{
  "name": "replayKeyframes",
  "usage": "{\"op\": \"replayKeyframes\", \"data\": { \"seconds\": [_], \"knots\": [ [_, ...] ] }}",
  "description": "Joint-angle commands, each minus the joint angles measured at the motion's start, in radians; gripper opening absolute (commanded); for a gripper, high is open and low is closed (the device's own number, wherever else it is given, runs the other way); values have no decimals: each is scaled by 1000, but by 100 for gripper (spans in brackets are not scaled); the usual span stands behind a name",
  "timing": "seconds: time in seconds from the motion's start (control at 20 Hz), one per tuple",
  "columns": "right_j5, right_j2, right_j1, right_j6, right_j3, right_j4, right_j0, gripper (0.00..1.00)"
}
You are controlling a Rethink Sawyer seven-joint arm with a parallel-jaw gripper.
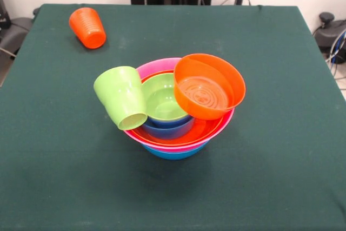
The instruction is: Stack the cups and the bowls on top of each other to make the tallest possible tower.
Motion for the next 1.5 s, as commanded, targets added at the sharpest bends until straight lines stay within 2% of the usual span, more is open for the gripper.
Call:
{"op": "replayKeyframes", "data": {
  "seconds": [0.05, 0.3, 0.35, 0.45, 0.55, 0.6, 0.7, 0.85, 1.0, 1.3, 1.5],
  "knots": [
    [5, -21, 118, -180, 48, -81, 22, 100],
    [31, -55, 162, -144, -8, -110, 76, 100],
    [53, -50, 157, -166, -12, -113, 82, 100],
    [76, -25, 129, -185, -4, -90, 86, 100],
    [128, 22, 107, -214, -11, -28, 83, 100],
    [151, 32, 94, -201, -38, -3, 101, 100],
    [218, 40, 97, -243, -89, 3, 130, 100],
    [276, 8, 113, -257, -163, -29, 166, 100],
    [308, -55, 138, -241, -251, -104, 191, 100],
    [345, -67, 234, -252, -427, -115, 200, 100],
    [306, -96, 284, -192, -491, -139, 224, 100]
  ]
}}
